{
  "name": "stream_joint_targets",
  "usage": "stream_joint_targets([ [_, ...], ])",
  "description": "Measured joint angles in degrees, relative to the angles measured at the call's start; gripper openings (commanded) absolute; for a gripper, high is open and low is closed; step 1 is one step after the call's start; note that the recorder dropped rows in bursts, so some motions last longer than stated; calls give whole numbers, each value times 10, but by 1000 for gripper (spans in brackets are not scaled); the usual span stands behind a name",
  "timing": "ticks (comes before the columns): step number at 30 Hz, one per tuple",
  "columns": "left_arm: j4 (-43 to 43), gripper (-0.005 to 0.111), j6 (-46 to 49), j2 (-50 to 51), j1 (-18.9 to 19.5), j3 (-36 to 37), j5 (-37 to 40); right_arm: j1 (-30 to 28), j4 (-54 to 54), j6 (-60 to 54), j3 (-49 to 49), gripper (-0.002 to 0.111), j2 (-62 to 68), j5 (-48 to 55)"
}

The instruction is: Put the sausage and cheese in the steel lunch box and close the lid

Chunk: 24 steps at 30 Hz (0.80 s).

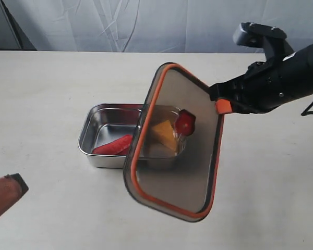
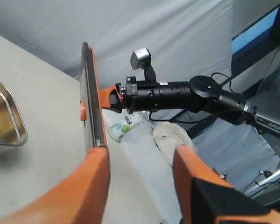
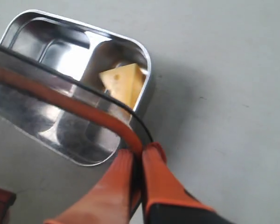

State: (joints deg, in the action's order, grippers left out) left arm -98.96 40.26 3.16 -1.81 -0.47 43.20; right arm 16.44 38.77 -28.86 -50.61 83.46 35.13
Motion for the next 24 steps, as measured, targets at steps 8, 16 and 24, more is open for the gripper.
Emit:
stream_joint_targets([
  [8, 18, 45, 11, 76, 0, -12, 29, 75, -6, -41, 0, -1, 0, -5],
  [16, 50, 45, 32, 130, 0, -43, 29, 98, -23, -44, 0, -1, 0, -8],
  [24, 66, 45, 37, 214, 0, -46, 53, 114, -25, -44, 0, -1, 0, -22],
])
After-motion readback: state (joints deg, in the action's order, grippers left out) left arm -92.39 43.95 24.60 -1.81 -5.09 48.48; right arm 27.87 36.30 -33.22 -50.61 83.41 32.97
